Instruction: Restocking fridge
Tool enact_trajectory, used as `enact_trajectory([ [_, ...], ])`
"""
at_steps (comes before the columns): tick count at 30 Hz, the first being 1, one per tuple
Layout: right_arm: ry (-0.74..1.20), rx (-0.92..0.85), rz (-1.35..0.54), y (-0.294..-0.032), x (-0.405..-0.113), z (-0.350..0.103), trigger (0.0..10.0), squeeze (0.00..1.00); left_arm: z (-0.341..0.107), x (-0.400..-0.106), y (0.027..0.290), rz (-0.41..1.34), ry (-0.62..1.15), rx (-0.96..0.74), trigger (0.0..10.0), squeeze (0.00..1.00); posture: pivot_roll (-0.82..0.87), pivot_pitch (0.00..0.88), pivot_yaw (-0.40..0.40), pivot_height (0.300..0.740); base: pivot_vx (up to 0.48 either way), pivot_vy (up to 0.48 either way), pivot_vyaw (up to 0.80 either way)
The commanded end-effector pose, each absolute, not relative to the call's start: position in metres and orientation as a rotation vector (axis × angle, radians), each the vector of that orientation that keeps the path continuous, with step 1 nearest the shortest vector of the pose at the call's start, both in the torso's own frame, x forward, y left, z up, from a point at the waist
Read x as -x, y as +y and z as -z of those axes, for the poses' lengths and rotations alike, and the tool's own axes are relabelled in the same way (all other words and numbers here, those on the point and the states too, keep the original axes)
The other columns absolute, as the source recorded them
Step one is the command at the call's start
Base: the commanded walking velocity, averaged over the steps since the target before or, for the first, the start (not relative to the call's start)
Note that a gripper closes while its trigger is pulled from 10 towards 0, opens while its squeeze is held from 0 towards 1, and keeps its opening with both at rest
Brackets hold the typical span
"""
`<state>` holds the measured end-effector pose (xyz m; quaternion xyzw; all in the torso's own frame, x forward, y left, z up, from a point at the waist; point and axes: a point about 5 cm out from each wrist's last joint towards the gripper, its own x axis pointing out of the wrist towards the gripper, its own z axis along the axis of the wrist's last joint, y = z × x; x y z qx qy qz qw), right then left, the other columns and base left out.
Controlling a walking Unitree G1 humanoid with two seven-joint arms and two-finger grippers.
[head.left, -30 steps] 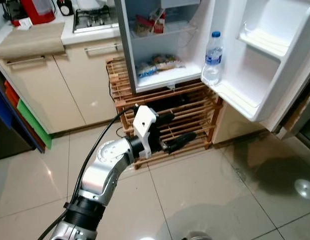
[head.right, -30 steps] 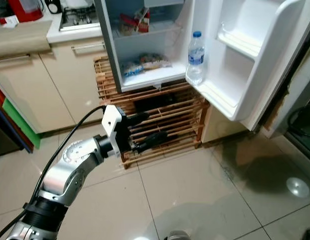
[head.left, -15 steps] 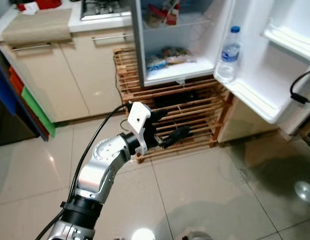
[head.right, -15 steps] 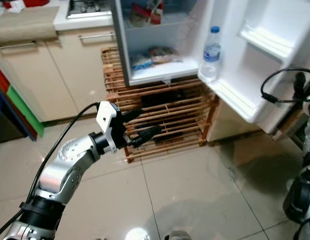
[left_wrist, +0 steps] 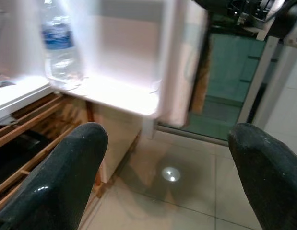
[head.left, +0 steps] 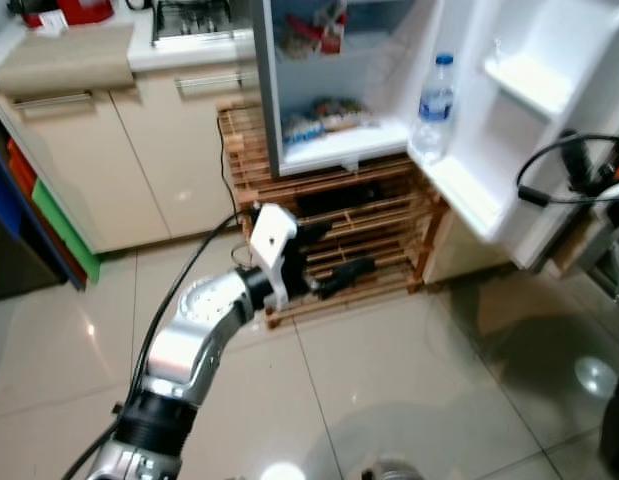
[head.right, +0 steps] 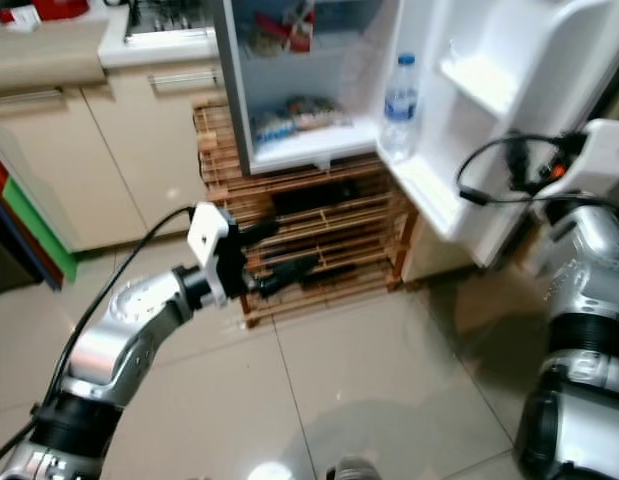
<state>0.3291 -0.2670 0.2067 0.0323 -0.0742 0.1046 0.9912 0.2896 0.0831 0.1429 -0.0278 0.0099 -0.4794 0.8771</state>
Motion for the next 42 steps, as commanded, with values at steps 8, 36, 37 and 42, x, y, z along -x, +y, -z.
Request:
enact_trajectory([
  [8,-0.254,-0.174,-0.519,-0.258,-0.28,-0.263,10.0,0.0,-0.139,-0.277,0.092,1.072,0.089,0.069,10.0,0.0,-0.21,0.0,0.075,0.74,0.0,0.0,0.0],
  [36,-0.161,0.035,-0.081,-0.198,-0.282,-0.171,10.0,0.0,-0.171,-0.316,0.133,0.251,-0.172,0.228,10.0,0.0,-0.18,0.0,0.033,0.74,0.159,0.0,0.0],
  [37,-0.174,0.036,-0.062,-0.199,-0.282,-0.172,10.0,0.0,-0.172,-0.316,0.134,0.244,-0.173,0.222,10.0,0.0,-0.18,0.0,0.031,0.74,0.472,0.0,0.0],
  [42,-0.215,0.041,-0.001,-0.206,-0.285,-0.177,10.0,0.0,-0.173,-0.318,0.133,0.233,-0.177,0.212,10.0,0.0,-0.18,0.0,0.035,0.74,0.472,0.0,0.0],
])
